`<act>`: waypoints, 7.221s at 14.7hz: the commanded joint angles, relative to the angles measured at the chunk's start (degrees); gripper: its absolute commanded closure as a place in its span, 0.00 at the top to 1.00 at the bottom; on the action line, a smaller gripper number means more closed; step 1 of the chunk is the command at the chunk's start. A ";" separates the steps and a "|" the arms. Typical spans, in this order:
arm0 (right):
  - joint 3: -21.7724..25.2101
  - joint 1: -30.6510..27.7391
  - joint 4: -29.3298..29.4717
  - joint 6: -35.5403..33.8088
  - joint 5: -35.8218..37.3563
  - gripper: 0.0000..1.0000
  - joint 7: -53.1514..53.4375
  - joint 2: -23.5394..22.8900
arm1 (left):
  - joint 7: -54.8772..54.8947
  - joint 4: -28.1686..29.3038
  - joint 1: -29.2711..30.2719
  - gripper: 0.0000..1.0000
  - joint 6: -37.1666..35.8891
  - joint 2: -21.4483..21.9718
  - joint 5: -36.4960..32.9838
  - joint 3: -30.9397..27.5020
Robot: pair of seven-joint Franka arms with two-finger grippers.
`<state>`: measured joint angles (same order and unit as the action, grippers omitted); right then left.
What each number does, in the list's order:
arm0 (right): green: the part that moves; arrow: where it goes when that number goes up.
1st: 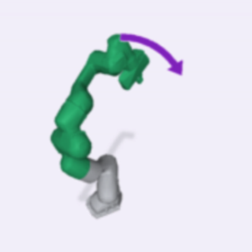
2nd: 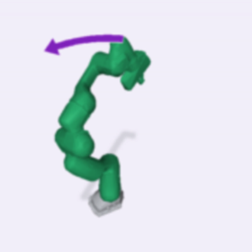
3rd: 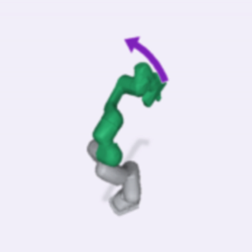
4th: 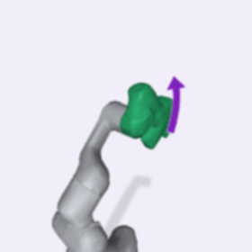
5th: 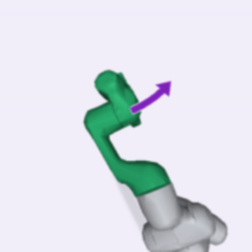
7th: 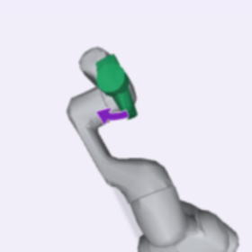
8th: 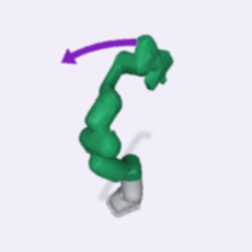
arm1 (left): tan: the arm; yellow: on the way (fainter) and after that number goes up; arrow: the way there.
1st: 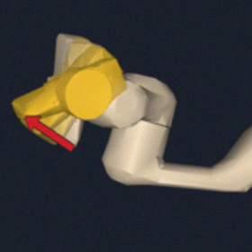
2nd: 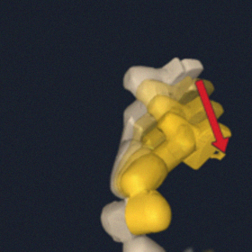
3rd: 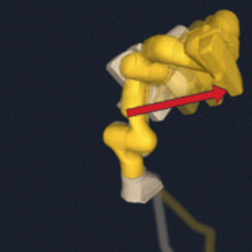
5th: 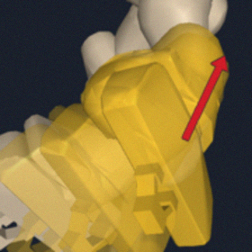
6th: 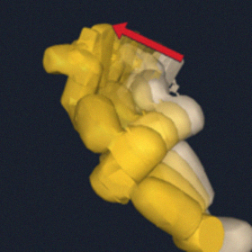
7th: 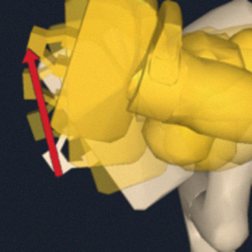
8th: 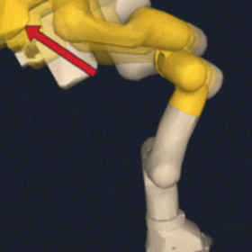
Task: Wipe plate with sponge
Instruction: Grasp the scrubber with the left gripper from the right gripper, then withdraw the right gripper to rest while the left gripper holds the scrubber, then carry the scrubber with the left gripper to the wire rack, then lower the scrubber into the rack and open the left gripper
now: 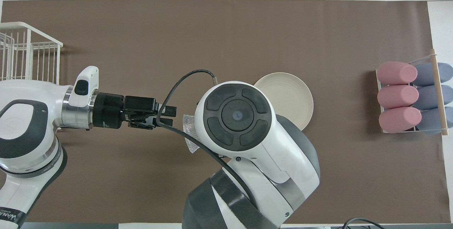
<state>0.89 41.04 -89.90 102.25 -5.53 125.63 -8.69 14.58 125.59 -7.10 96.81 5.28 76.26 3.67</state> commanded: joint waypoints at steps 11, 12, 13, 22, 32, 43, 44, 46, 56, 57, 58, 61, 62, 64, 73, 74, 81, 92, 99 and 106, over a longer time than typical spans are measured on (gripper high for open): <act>0.17 -0.08 0.17 -0.12 0.17 0.00 0.50 0.16 | -2.26 0.54 -4.50 0.00 0.05 1.58 1.09 -0.77; 0.26 -0.08 0.17 -0.12 0.17 0.00 0.32 0.16 | -2.89 0.54 -4.42 0.00 0.31 1.75 1.00 -0.77; 0.26 -0.08 0.17 -0.12 0.08 0.00 0.23 0.16 | -3.07 0.54 -4.42 0.00 0.40 1.75 1.00 -0.77; 0.61 -2.19 -2.64 -0.74 0.25 1.00 -14.31 2.71 | -3.60 0.88 -3.98 0.00 0.31 1.93 1.00 -1.04; 0.70 -22.72 -8.71 -10.57 0.34 1.00 -77.12 10.18 | -10.79 -0.16 -3.36 0.00 9.97 1.14 -12.27 -1.12; 0.78 -37.43 -8.53 -14.71 0.52 1.00 -120.08 10.53 | -36.36 -8.25 -7.66 0.00 16.40 -2.38 -56.26 -0.68; 0.78 -37.52 -8.27 -14.80 0.78 1.00 -120.96 10.36 | -37.86 -8.86 -8.10 0.00 15.88 -2.90 -60.22 -0.69; 0.78 -37.53 -7.83 -15.59 2.18 1.00 -121.41 10.27 | -39.89 -10.62 -8.19 0.00 13.07 -3.34 -70.40 -0.69; 2.72 -36.56 -8.44 -17.43 3.59 1.00 -122.81 12.47 | -43.85 -25.91 -12.41 0.00 -11.19 -13.54 -104.89 -0.77; 2.72 -36.73 -8.45 -17.43 3.59 1.00 -122.81 12.64 | -43.85 -26.01 -12.41 0.00 -12.59 -13.63 -108.13 -0.77; 2.80 -37.26 -8.45 -17.43 3.59 1.00 -122.55 12.64 | -43.85 -26.09 -12.50 0.00 -14.17 -14.76 -112.77 -0.77; 2.81 -38.75 -8.27 -16.73 3.59 1.00 -122.90 12.47 | -43.85 -29.16 -12.77 0.00 -18.83 -17.92 -121.14 -0.77; 2.81 -38.76 -8.27 -16.73 3.59 1.00 -123.16 12.47 | -43.85 -30.65 -13.03 0.00 -20.76 -19.76 -125.61 -0.69; 2.81 -38.67 -8.27 -16.21 3.68 1.00 -123.69 12.47 | -43.76 -32.07 -13.29 0.00 -23.23 -22.84 -130.90 -0.69; 2.81 -39.11 -8.45 -14.80 3.95 1.00 -124.39 12.38 | -43.41 -38.67 -7.93 0.00 -22.02 -33.23 -138.23 -1.12; 2.81 -39.11 -8.45 -14.54 3.95 1.00 -125.18 12.38 | -43.41 -38.23 -7.76 0.00 -21.40 -33.23 -138.13 -1.12; 2.81 -39.28 -8.45 -14.88 3.86 1.00 -126.42 12.38 | -44.99 -36.91 -4.95 0.00 -17.62 -33.23 -134.62 -1.12; 2.81 -40.34 -8.18 -14.45 3.86 1.00 -129.23 12.29 | -50.09 -35.85 -4.15 0.57 -14.80 -32.96 -133.56 -1.12; 2.81 -40.25 -8.18 -14.27 3.95 1.00 -128.44 12.29 | -50.00 -35.85 -4.24 1.00 -14.72 -32.96 -133.56 -1.12; 2.81 -39.90 -8.18 -14.36 3.86 1.00 -128.53 12.29 | -49.39 -36.90 -4.24 1.00 -13.85 -32.00 -130.42 -1.12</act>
<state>4.03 1.30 -97.41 86.89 -2.52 -1.97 3.05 -34.51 88.78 -11.72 81.40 -27.95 -57.05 2.48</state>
